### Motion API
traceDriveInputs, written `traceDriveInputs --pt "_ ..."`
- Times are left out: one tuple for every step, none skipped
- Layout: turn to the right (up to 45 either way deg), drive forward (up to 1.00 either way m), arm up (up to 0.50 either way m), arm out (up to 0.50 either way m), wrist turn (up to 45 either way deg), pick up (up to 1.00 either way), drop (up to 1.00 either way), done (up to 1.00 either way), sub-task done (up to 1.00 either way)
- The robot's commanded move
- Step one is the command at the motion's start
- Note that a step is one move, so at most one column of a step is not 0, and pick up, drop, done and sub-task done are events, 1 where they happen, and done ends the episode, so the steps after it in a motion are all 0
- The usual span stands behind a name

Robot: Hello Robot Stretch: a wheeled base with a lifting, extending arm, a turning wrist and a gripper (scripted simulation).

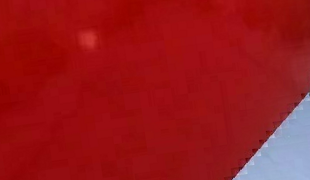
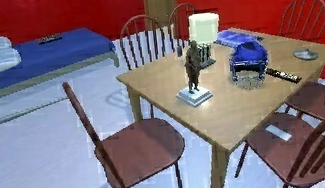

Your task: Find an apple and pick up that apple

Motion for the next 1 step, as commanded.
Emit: traceDriveInputs --pt "-12.0 0.0 0.0 0.0 0.0 0.0 0.0 0.0 0.0"
